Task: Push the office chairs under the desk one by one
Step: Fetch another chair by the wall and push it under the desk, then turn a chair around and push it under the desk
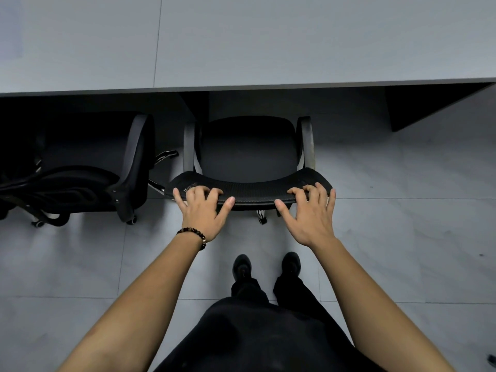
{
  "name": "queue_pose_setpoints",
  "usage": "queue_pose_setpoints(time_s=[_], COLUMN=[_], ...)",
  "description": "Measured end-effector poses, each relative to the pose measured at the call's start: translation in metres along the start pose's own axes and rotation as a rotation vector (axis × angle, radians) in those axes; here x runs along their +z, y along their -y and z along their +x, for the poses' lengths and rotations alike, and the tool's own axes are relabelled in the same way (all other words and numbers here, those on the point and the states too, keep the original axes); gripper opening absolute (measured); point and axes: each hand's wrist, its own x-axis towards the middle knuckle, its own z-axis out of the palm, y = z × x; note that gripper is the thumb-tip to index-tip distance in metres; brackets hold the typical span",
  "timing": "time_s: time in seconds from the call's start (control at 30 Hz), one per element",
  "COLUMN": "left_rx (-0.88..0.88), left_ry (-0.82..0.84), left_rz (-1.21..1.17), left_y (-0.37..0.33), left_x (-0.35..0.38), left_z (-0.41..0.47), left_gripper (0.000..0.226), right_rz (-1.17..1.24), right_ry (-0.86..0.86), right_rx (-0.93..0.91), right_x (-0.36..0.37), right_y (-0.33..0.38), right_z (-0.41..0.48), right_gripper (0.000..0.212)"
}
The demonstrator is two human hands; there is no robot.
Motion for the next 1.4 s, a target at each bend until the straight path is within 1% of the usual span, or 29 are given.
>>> queue_pose_setpoints(time_s=[0.13,0.27,0.33,0.4,0.47,0.53,0.63,0.7,0.8,0.9,1.0,1.13,1.2,1.27,1.4], left_rx=[-0.027,-0.048,-0.061,-0.056,-0.066,-0.105,-0.176,-0.216,-0.216,-0.155,-0.041,0.188,0.323,0.425,0.641], left_ry=[0.009,0.045,0.048,0.005,-0.049,-0.070,-0.063,-0.010,0.140,0.282,0.365,0.412,0.409,0.391,0.437], left_rz=[-0.014,-0.064,-0.148,-0.272,-0.471,-0.672,-0.876,-0.958,-1.020,-0.995,-0.948,-0.914,-0.907,-0.917,-0.894], left_y=[-0.005,-0.004,-0.001,0.001,0.001,0.000,0.000,-0.001,-0.007,-0.022,-0.049,-0.105,-0.146,-0.181,-0.257], left_x=[-0.004,-0.007,-0.012,-0.022,-0.036,-0.048,-0.051,-0.043,-0.022,-0.006,-0.001,-0.016,-0.027,-0.036,-0.030], left_z=[0.001,0.000,-0.001,-0.006,-0.019,-0.041,-0.078,-0.099,-0.117,-0.123,-0.127,-0.143,-0.162,-0.178,-0.267], left_gripper=[0.057,0.051,0.046,0.041,0.041,0.041,0.032,0.027,0.024,0.025,0.025,0.020,0.021,0.021,0.023], right_rz=[-0.007,0.008,0.045,0.112,0.266,0.434,0.561,0.660,0.778,0.817,0.828,0.820,0.838,0.856,0.894], right_ry=[0.032,0.021,0.049,0.063,0.043,0.039,0.010,-0.031,-0.072,-0.083,-0.166,-0.379,-0.523,-0.632,-0.866], right_rx=[-0.026,-0.014,0.010,0.020,0.029,0.072,0.149,0.253,0.450,0.605,0.676,0.743,0.783,0.822,0.931], right_x=[-0.005,-0.010,-0.016,-0.026,-0.040,-0.052,-0.053,-0.040,-0.011,0.012,0.015,-0.008,-0.025,-0.036,-0.036], right_y=[-0.001,0.001,0.005,0.007,0.006,0.004,-0.006,-0.017,-0.031,-0.043,-0.056,-0.077,-0.091,-0.105,-0.137], right_z=[0.009,0.004,0.005,0.004,-0.003,-0.021,-0.062,-0.097,-0.158,-0.214,-0.260,-0.317,-0.355,-0.387,-0.500], right_gripper=[0.062,0.062,0.062,0.064,0.069,0.070,0.064,0.056,0.046,0.048,0.049,0.048,0.047,0.048,0.050])
